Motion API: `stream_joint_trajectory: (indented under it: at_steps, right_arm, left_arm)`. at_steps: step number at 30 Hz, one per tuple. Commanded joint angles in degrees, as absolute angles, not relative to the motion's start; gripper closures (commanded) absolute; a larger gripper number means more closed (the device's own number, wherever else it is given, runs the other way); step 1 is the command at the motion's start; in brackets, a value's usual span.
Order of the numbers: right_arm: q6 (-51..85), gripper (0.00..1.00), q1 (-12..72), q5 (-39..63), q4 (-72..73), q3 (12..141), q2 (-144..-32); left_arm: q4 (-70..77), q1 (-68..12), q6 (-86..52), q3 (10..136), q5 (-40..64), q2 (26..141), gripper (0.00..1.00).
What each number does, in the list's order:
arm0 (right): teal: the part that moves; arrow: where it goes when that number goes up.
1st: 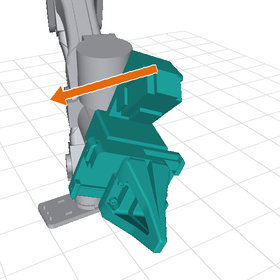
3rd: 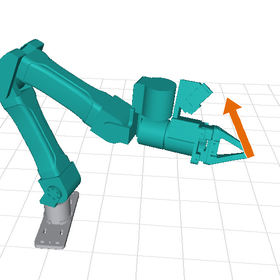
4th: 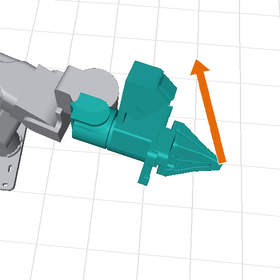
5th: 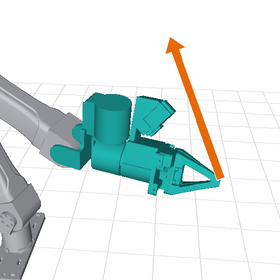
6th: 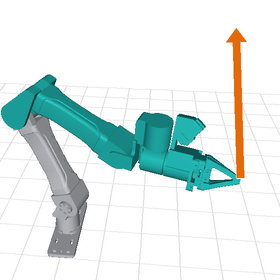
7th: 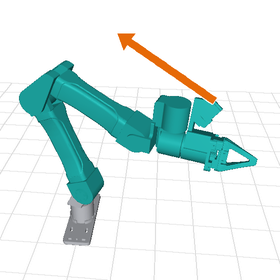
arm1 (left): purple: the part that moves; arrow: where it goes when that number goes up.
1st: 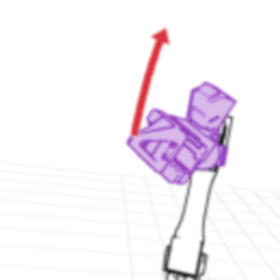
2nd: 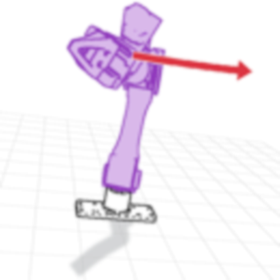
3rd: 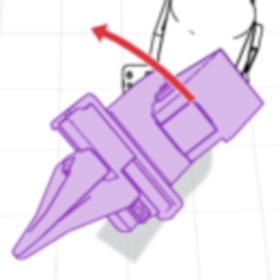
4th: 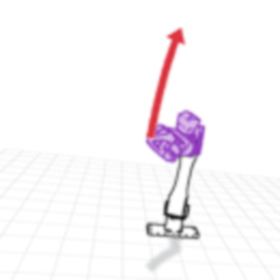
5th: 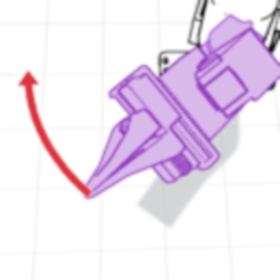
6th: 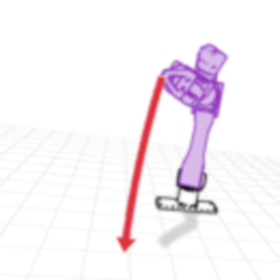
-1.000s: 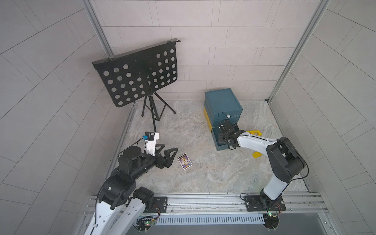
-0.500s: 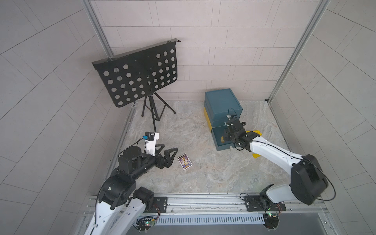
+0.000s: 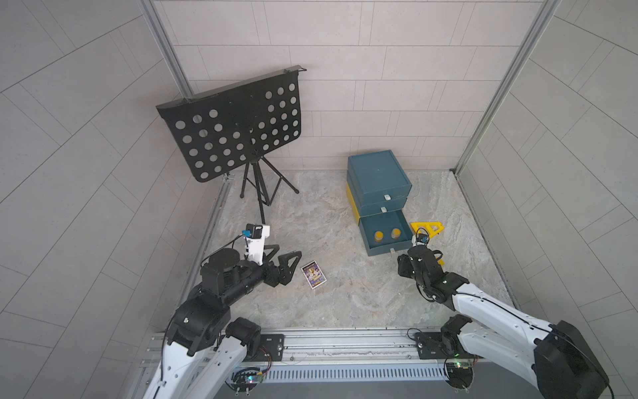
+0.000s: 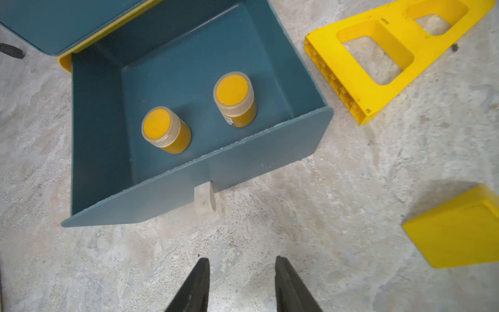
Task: Put the paint cans in the drawer according to color
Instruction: Close the drawer in the storage box.
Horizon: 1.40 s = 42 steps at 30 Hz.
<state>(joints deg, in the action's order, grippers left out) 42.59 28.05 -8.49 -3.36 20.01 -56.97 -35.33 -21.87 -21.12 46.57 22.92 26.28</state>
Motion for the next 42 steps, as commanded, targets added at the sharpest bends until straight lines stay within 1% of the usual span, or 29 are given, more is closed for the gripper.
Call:
stream_joint_trajectory:
  at_steps: [1,4,15,22,31,42]
  right_arm:
    - [46.3,0.56,26.99,-6.68,4.71,19.28,-61.86]
    - [48.29,0.57,25.6,-3.81,10.64,18.62,-66.49]
    - [45.69,0.57,24.04,-4.52,22.61,21.86,-76.92]
    - [46.05,0.59,21.3,-2.51,35.63,24.25,-84.57]
    - [48.35,0.6,19.83,0.83,39.14,33.01,-94.95]
    - [48.53,0.6,19.51,0.71,42.63,35.41,-99.47]
  left_arm:
    - [-34.1,-21.42,-21.18,46.14,22.8,25.76,0.05]
    - [-34.2,-21.45,-21.19,46.16,22.7,25.67,0.05]
    - [-34.18,-21.45,-21.09,46.16,22.84,25.59,0.05]
    - [-34.21,-21.45,-21.09,46.18,23.02,25.7,0.05]
    - [-34.36,-21.45,-21.05,46.23,22.84,25.93,0.05]
    - [-34.36,-21.45,-21.09,46.23,22.86,26.45,0.05]
